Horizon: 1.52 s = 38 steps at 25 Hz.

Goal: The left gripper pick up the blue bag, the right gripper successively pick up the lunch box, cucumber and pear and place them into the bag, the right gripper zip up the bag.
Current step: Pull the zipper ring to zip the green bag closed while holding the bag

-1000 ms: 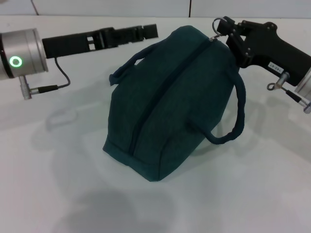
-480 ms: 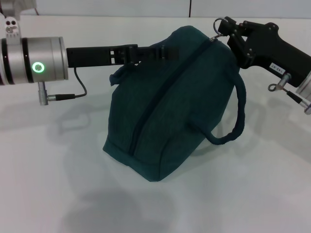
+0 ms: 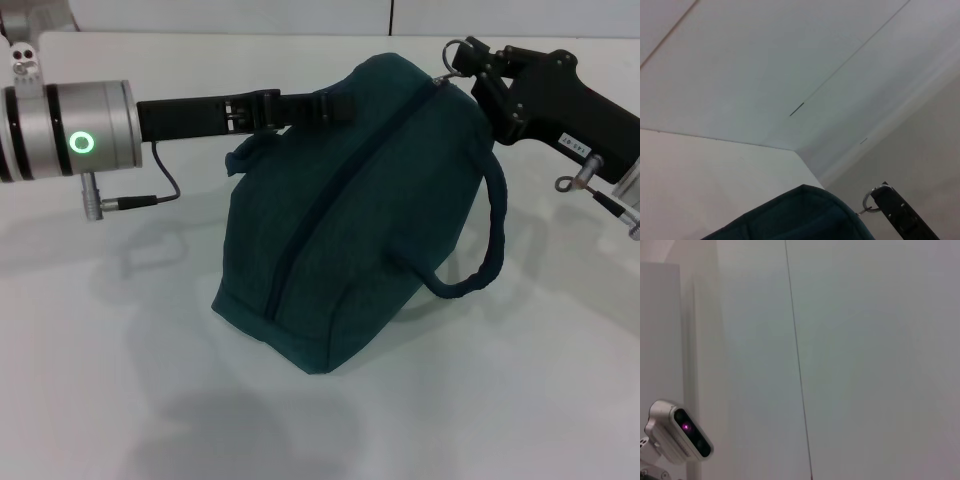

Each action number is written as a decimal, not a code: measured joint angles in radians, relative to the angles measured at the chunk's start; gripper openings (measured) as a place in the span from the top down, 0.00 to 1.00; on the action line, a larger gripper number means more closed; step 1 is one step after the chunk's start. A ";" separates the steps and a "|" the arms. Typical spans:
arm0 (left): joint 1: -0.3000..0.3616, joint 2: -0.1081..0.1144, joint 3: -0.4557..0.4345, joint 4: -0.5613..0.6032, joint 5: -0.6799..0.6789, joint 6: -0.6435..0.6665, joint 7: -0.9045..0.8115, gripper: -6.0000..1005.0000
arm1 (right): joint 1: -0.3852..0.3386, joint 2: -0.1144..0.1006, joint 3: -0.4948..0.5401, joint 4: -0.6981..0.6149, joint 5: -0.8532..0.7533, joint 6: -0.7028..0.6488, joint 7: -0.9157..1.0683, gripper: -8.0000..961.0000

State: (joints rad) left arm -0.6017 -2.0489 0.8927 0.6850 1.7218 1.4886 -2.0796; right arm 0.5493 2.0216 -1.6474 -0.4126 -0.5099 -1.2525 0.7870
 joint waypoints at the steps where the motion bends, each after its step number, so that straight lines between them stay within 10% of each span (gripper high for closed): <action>1: 0.001 -0.002 0.000 0.000 -0.002 0.000 0.000 0.45 | 0.000 0.000 0.000 0.000 0.000 0.000 0.000 0.98; 16: 0.015 -0.013 0.000 0.000 -0.016 0.016 0.013 0.95 | -0.011 -0.001 0.006 0.001 0.002 -0.025 0.004 0.98; 38: 0.057 -0.035 0.005 0.000 -0.089 0.162 0.140 0.95 | -0.028 -0.010 0.049 0.034 0.004 -0.055 0.199 0.98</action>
State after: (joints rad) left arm -0.5446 -2.0837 0.8977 0.6853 1.6326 1.6505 -1.9401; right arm 0.5214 2.0113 -1.5986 -0.3788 -0.5062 -1.3077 0.9857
